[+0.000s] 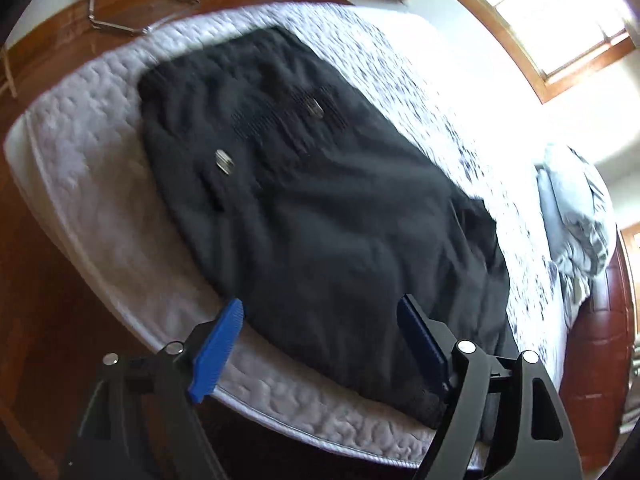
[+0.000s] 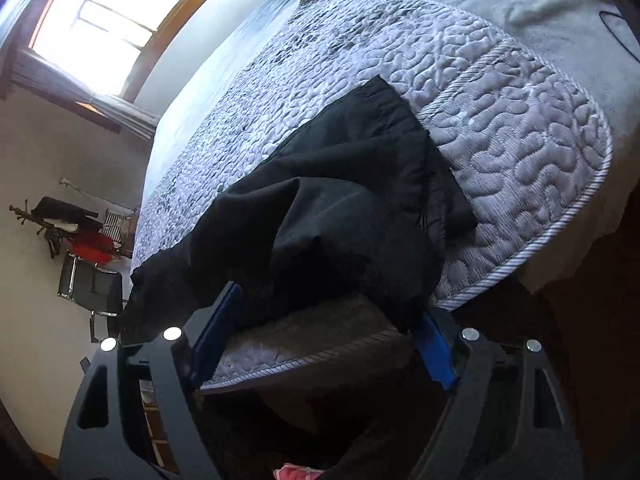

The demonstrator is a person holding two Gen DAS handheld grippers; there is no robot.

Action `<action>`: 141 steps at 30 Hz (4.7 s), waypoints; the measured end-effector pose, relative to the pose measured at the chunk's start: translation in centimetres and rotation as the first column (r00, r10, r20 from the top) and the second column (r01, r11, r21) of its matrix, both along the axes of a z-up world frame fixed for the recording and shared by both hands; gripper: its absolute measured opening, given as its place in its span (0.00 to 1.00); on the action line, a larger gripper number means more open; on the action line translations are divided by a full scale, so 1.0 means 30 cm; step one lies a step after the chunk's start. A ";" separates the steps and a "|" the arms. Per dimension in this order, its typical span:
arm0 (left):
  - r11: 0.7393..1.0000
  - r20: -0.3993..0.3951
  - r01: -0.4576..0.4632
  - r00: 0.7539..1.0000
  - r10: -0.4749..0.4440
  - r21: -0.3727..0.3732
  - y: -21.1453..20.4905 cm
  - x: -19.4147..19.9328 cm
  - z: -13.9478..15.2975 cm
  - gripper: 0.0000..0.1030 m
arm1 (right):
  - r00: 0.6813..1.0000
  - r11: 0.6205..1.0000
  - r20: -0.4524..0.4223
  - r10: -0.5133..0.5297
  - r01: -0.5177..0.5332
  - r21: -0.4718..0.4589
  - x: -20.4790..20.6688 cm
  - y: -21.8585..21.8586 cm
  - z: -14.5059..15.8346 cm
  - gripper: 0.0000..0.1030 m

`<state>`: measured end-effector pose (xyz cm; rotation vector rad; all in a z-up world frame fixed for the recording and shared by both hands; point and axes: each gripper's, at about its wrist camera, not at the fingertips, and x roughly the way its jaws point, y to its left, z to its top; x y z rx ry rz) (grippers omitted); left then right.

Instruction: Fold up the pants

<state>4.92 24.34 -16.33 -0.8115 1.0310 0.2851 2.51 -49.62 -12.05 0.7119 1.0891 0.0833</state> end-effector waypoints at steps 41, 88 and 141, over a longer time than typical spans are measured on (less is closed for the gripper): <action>0.999 -0.151 0.037 0.988 -0.041 -0.033 -0.264 0.216 -0.240 0.96 | 0.990 0.995 0.105 0.094 -0.098 0.029 0.179 0.179 0.055 0.06; 0.989 -0.208 0.118 0.973 -0.097 0.092 -0.329 0.438 -0.251 0.97 | 0.974 0.963 -0.096 -0.204 0.217 0.161 0.148 -0.297 -0.217 0.06; 0.970 -0.065 0.033 0.998 -0.018 0.241 -0.276 0.378 -0.131 0.96 | 0.951 0.950 0.002 -0.308 0.308 0.046 0.162 -0.283 -0.123 0.07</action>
